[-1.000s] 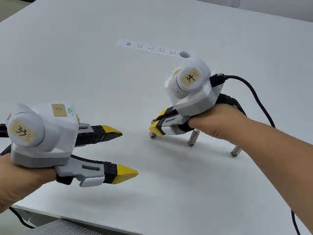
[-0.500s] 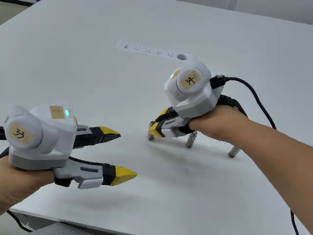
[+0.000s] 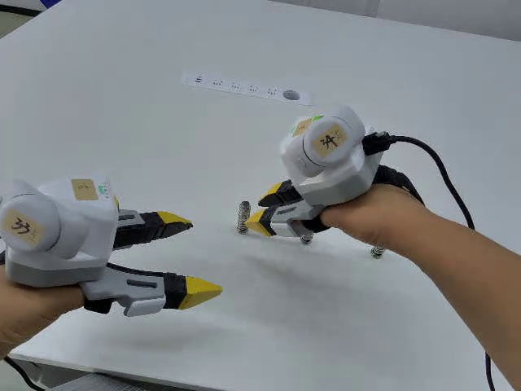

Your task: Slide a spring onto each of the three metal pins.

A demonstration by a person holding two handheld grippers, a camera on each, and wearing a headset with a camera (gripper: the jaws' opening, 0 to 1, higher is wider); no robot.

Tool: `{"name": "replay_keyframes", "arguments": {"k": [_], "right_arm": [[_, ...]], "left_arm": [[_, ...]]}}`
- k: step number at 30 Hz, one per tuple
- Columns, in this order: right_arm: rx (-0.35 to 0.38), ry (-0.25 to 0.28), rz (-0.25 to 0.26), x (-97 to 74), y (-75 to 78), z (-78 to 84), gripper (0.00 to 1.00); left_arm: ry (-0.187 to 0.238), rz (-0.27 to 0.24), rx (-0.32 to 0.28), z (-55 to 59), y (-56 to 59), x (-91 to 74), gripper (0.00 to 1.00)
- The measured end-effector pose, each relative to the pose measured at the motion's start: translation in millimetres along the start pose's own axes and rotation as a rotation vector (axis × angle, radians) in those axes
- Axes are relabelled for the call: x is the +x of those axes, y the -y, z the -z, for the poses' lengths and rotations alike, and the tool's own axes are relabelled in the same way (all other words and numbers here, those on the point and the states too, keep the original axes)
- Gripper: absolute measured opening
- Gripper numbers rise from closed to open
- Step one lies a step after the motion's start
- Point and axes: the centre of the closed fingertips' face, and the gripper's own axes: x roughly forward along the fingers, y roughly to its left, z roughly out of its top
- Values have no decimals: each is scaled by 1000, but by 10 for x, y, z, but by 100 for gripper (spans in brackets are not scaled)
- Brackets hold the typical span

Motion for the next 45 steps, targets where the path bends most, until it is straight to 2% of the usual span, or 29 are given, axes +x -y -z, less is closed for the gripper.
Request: {"name": "replay_keyframes", "arguments": {"k": [8,21,31,45], "right_arm": [[24,41,-6,-131,-174,-4,22],[106,87,5,-398,-279,200,22],[178,82,47,-670,-268,561,22],[283,80,155,-1094,-72,1037,24]], "left_arm": [[3,5,6,-26,29,8,61],[11,2,6,-64,50,-2,62],[12,5,8,-97,66,21,63],[6,12,14,-98,92,37,65]]}}
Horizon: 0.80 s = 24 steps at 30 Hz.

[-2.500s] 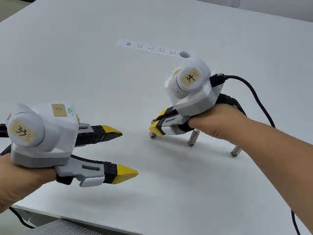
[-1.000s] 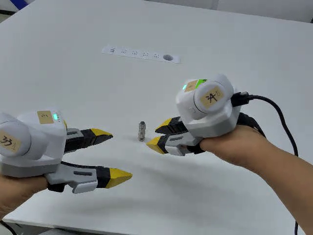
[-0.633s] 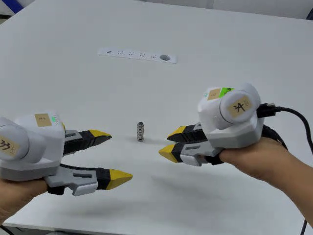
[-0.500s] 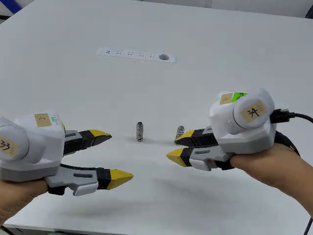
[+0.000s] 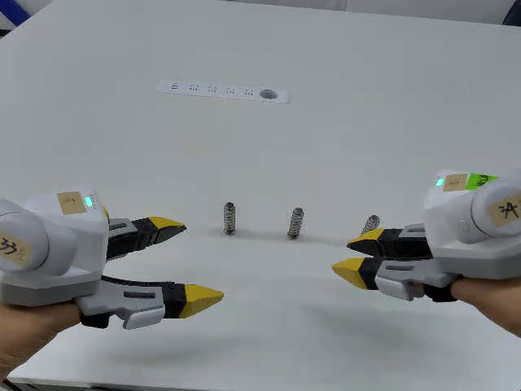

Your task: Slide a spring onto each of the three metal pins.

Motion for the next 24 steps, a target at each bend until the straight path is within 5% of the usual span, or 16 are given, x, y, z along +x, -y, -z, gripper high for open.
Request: {"name": "replay_keyframes", "arguments": {"k": [14,24], "right_arm": [[58,35,104,-362,433,201,33],[58,60,107,-482,524,300,46]], "left_arm": [[-5,2,-3,18,3,7,66],[-6,-2,-9,31,-13,10,67]]}}
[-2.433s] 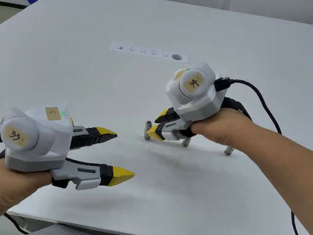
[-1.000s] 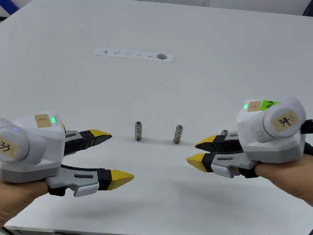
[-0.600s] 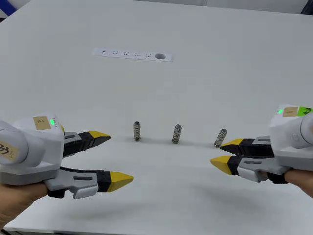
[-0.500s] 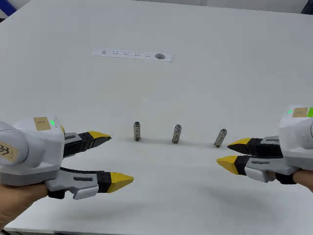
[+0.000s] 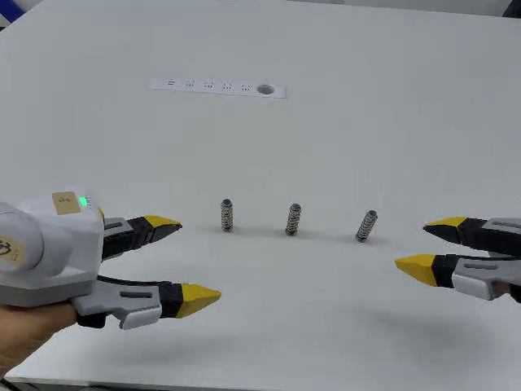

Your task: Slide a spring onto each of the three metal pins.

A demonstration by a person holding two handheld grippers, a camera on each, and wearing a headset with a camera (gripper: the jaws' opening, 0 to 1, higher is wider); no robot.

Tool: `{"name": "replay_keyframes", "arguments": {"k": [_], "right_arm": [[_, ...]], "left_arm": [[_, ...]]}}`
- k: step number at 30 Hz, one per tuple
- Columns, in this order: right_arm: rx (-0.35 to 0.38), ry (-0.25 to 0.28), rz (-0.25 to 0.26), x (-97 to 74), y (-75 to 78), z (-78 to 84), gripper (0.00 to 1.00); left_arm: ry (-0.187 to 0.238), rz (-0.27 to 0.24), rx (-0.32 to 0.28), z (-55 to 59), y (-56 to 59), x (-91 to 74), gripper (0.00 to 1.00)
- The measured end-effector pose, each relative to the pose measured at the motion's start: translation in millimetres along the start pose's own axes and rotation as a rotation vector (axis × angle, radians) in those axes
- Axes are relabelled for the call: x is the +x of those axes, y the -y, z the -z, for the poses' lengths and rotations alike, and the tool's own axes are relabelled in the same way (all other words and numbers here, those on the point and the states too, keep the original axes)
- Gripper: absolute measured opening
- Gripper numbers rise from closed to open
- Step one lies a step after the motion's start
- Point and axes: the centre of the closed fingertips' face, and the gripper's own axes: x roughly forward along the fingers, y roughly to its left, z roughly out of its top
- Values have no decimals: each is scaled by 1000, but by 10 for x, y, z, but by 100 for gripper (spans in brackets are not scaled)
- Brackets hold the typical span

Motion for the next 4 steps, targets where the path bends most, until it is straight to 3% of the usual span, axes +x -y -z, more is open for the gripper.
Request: {"name": "replay_keyframes", "arguments": {"k": [4], "right_arm": [[-12,36,-10,-34,2,-8,48]], "left_arm": [[0,-2,-2,7,-10,-2,67]]}}
